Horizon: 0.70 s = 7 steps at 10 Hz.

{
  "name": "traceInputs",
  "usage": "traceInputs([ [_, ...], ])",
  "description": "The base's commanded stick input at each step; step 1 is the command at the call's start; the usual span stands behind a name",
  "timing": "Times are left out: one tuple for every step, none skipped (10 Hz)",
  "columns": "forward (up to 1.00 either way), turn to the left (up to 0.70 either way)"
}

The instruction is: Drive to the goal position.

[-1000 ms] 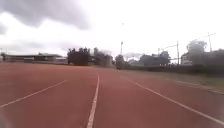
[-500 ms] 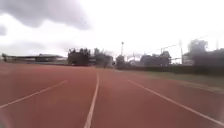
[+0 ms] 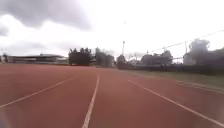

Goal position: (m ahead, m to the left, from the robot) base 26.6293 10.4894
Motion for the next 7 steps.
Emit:
traceInputs([
  [0.70, 0.00],
  [0.70, 0.00],
  [0.70, 0.00],
  [0.70, 0.00],
  [0.70, 0.00],
  [0.70, 0.00],
  [0.70, 0.00],
])
